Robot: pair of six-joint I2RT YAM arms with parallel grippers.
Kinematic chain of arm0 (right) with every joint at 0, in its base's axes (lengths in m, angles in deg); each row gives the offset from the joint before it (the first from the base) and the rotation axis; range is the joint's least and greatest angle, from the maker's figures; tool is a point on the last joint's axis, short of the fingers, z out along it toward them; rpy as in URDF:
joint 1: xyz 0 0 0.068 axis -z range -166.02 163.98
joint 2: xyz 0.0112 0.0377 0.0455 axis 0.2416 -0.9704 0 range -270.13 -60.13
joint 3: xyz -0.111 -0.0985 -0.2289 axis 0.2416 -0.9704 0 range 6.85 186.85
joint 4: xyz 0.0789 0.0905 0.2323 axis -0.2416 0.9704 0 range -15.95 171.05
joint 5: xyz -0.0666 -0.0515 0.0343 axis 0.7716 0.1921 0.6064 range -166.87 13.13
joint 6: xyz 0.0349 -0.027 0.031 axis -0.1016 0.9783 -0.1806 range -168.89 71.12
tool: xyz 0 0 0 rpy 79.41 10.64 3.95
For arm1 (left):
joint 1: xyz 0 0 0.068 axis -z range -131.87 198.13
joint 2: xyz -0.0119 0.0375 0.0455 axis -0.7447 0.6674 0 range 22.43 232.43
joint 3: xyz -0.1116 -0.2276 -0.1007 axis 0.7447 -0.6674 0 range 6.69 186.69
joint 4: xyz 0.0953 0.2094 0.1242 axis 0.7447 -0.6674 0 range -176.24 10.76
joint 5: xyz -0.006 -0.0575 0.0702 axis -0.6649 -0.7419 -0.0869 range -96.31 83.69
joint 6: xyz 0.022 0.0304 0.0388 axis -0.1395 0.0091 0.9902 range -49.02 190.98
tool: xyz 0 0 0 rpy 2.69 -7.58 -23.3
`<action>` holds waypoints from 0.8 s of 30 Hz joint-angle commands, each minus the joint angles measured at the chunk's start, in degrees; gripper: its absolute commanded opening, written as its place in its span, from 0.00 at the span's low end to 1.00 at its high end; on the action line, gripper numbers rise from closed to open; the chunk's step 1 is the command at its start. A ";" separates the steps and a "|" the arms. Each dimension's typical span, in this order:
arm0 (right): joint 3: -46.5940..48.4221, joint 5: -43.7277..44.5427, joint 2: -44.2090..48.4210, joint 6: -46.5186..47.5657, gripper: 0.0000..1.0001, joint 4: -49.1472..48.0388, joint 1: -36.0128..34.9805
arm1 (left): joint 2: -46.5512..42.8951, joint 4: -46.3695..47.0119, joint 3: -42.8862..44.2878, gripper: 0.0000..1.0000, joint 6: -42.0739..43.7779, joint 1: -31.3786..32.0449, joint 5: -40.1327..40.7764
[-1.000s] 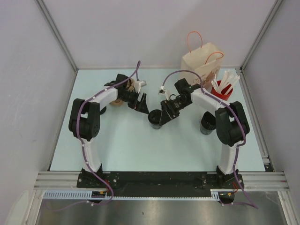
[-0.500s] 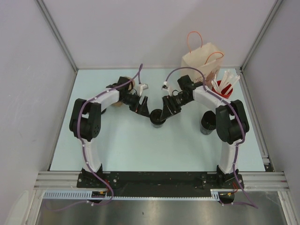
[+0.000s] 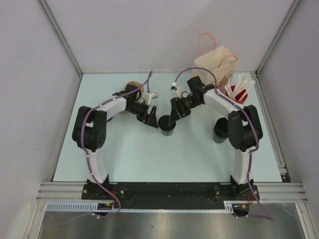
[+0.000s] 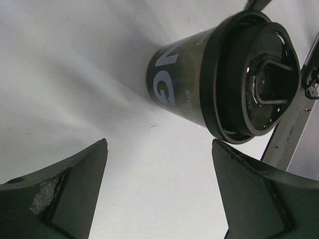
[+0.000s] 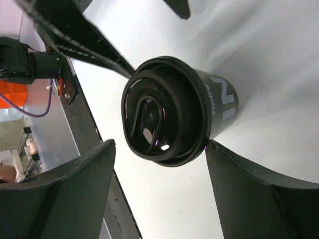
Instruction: Pack the takeout coffee
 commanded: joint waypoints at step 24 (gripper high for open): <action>3.76 4.88 -4.17 -4.34 0.58 -4.27 -1.54 | -6.28 -2.92 -0.64 0.89 4.65 -2.16 -4.30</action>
